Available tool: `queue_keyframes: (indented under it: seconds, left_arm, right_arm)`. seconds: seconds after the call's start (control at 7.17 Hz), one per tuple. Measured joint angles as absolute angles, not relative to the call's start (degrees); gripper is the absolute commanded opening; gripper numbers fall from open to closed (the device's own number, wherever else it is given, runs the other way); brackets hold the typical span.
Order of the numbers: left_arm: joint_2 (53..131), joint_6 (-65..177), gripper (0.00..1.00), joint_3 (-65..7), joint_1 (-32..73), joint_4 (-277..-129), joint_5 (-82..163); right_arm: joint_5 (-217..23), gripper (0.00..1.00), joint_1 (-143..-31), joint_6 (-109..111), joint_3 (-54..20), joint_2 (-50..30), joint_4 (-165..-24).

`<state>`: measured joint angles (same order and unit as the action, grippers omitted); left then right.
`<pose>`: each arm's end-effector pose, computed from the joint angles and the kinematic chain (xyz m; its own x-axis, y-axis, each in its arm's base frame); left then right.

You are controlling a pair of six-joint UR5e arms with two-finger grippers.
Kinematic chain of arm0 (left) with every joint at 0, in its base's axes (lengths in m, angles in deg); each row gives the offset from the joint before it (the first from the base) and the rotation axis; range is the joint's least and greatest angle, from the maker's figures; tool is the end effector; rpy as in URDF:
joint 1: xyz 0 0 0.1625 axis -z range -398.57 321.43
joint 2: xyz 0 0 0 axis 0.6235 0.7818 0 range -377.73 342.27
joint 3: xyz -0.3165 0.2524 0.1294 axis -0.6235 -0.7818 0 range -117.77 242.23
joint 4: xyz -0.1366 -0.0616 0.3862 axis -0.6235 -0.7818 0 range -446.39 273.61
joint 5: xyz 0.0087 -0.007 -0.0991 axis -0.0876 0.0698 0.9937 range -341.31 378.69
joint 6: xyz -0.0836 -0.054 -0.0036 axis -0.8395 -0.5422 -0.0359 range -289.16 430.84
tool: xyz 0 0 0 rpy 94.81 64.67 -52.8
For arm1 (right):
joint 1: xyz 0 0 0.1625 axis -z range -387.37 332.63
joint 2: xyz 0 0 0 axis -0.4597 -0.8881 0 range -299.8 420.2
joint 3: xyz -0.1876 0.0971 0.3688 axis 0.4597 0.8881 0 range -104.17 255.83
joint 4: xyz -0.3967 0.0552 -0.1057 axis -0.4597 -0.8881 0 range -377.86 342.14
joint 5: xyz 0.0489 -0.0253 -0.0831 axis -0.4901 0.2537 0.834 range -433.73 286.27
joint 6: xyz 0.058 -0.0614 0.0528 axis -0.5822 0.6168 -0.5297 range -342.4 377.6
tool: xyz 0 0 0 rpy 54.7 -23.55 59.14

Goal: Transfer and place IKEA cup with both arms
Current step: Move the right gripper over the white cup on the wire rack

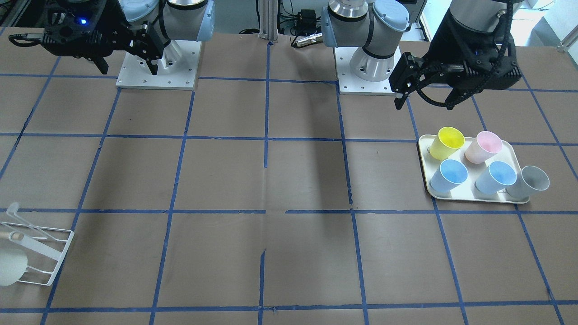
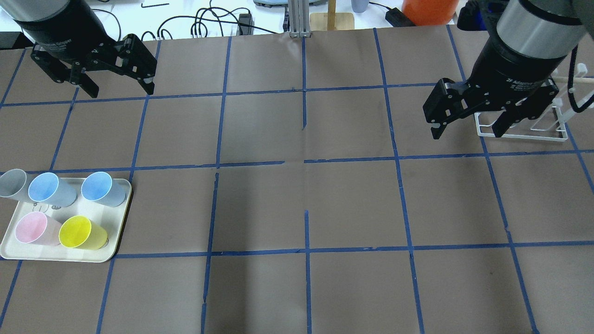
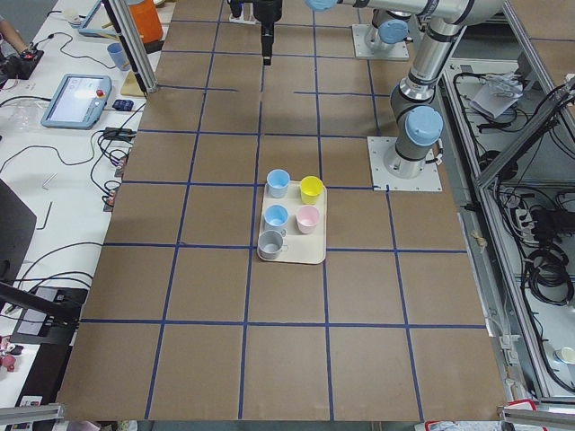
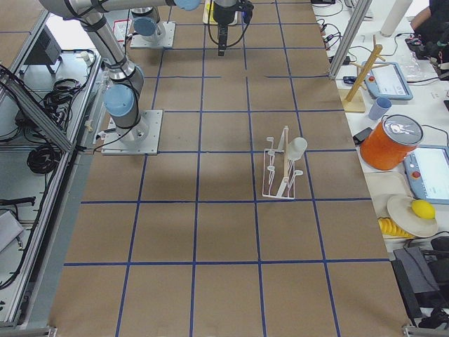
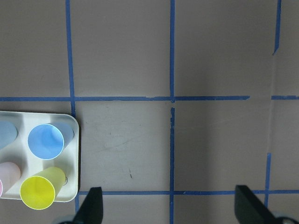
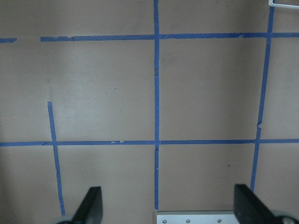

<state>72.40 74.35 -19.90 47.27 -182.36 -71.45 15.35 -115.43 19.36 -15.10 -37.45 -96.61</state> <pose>-0.0971 -0.5007 0.5439 -0.9999 -0.0115 -0.0042 -0.0113 0.9995 -0.0308 0.1205 -0.4287 0.5224 -0.9998 0.0045 -0.0184 0.0030 0.9969 0.0785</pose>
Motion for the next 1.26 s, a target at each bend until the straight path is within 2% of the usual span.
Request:
queue_keyframes:
  seconds: [1.26]
  left_arm:
    - [72.2,74.4,1.00,-20.0,47.3,-182.4,-71.4]
  right_arm:
    - [15.9,1.00,-114.0,19.1,-15.2,-36.7,-99.5]
